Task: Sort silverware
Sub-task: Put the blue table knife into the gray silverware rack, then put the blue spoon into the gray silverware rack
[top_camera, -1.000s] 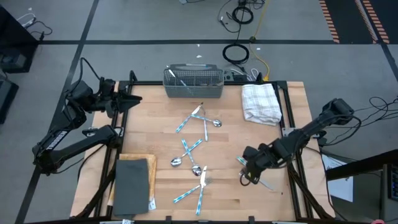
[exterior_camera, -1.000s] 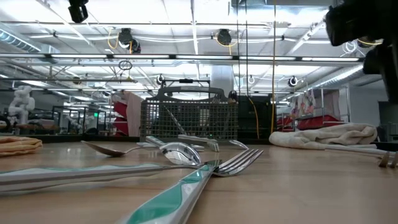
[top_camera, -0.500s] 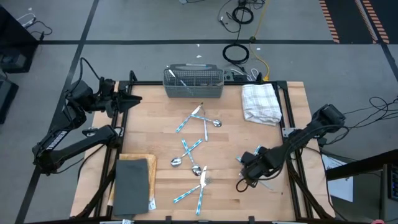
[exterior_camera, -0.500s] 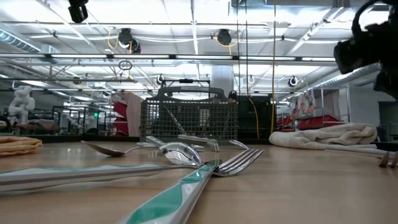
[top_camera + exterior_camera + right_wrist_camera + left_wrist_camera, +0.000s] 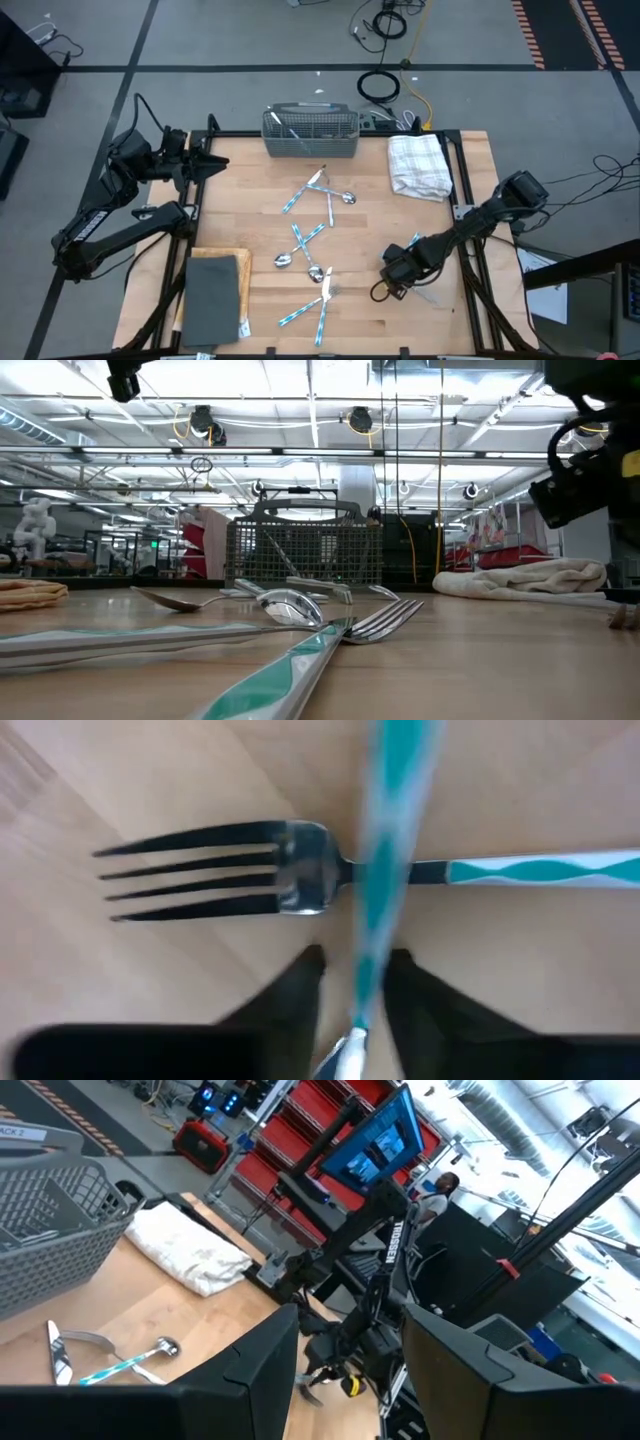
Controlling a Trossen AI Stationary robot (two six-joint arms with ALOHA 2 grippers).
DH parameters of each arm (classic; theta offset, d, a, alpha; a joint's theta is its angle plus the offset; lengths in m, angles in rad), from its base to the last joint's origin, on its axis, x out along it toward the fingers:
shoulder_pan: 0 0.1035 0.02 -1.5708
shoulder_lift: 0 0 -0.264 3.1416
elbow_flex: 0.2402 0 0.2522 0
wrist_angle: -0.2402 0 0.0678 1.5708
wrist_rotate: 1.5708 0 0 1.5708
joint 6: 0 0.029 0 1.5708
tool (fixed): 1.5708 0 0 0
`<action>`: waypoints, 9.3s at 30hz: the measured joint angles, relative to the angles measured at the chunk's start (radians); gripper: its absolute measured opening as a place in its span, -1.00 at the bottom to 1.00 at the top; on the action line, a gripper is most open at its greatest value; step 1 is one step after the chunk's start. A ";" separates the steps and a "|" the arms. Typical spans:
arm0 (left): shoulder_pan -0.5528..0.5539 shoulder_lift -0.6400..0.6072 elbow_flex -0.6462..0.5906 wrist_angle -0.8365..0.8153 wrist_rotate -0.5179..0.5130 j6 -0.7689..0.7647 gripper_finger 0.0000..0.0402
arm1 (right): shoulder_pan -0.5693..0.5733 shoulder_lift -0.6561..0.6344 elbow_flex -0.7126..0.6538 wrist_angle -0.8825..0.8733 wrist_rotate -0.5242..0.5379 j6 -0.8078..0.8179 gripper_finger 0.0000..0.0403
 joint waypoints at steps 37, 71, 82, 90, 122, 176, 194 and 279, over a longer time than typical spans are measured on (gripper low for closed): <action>0.000 0.000 0.000 -0.024 0.001 0.072 -0.09 | -0.604 -0.012 1.040 -0.424 0.776 -1.220 -1.00; 0.000 0.000 0.000 -0.047 -0.177 0.159 -0.09 | -0.806 0.537 1.443 0.235 1.114 -3.310 -1.00; 0.000 0.000 0.000 -0.047 -0.188 0.287 -0.09 | -0.823 0.513 1.443 0.376 0.885 -3.730 -1.00; 0.000 0.000 0.000 -0.047 -0.206 0.348 -0.09 | -0.873 0.512 1.365 0.392 0.918 -3.755 -1.00; 0.000 0.000 0.000 -0.046 -0.288 0.444 -0.09 | -0.902 0.515 1.050 0.504 0.922 -3.775 -1.00; -0.494 0.540 0.014 -0.185 -0.149 0.801 -0.09 | -0.648 -0.111 1.118 -0.784 0.419 -1.115 -0.32; -0.719 1.048 0.202 -0.227 -0.478 1.396 -0.09 | -0.486 -0.124 1.047 -0.920 0.397 -0.965 -0.32; -0.933 1.511 0.432 -0.107 -0.596 1.353 -0.88 | -0.265 -0.124 1.046 -0.920 0.402 -0.858 -0.32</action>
